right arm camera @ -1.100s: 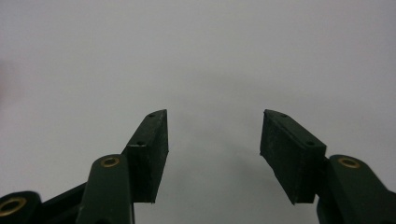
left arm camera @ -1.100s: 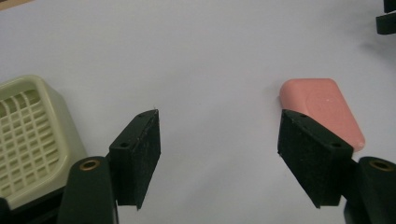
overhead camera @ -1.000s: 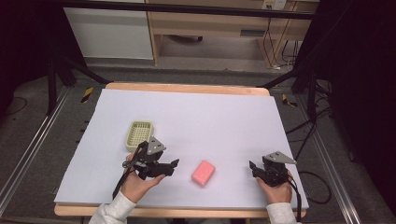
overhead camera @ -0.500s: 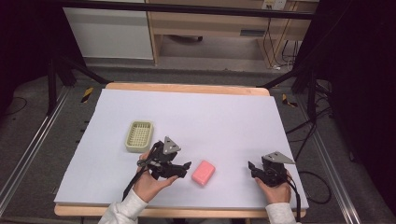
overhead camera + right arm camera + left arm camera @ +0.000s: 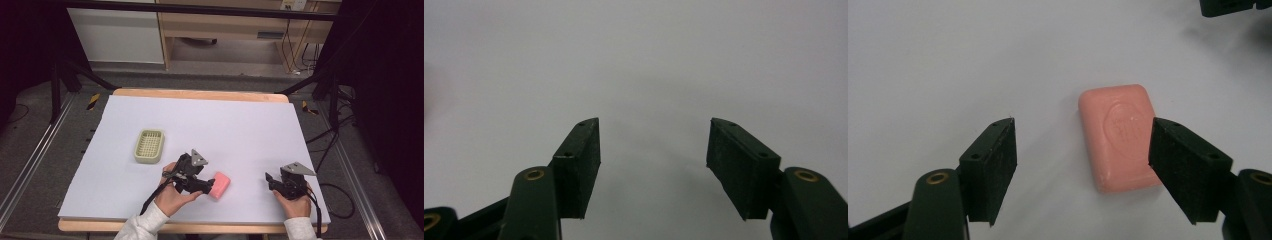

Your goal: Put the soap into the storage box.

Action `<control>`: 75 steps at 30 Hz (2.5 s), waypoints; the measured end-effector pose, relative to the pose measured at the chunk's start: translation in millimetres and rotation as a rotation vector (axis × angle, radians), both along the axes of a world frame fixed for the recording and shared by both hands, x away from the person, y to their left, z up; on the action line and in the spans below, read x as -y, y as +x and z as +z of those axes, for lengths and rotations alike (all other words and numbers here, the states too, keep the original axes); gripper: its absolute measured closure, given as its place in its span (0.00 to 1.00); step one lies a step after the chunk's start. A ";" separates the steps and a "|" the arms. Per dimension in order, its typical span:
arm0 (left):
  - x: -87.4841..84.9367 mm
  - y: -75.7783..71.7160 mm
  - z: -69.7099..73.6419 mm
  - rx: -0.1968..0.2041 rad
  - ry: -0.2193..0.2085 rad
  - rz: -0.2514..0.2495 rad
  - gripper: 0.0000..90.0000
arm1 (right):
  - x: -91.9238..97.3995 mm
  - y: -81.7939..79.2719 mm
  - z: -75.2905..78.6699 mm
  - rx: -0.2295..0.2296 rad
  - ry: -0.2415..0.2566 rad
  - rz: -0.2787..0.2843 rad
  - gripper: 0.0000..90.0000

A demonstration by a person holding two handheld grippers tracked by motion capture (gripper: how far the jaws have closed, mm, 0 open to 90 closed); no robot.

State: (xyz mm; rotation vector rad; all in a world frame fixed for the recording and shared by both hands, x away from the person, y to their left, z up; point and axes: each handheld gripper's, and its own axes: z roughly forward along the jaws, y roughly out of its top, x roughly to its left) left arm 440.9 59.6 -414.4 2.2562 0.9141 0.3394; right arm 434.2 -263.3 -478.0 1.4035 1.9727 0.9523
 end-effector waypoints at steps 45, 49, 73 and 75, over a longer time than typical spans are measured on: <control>51.7 8.7 -40.7 -0.130 0.089 -0.010 0.32 | -2.7 0.7 -0.1 -0.033 0.022 0.014 0.47; 52.7 10.4 -43.8 -0.141 0.100 -0.004 0.34 | -2.5 0.8 -0.4 -0.034 0.014 0.019 0.48; 57.0 12.9 -47.8 -0.143 0.108 0.011 0.35 | -3.2 0.8 -0.6 -0.040 0.014 0.018 0.50; 57.2 12.6 -47.7 -0.140 0.116 0.012 0.35 | -3.1 1.1 -0.9 -0.038 0.005 0.021 0.50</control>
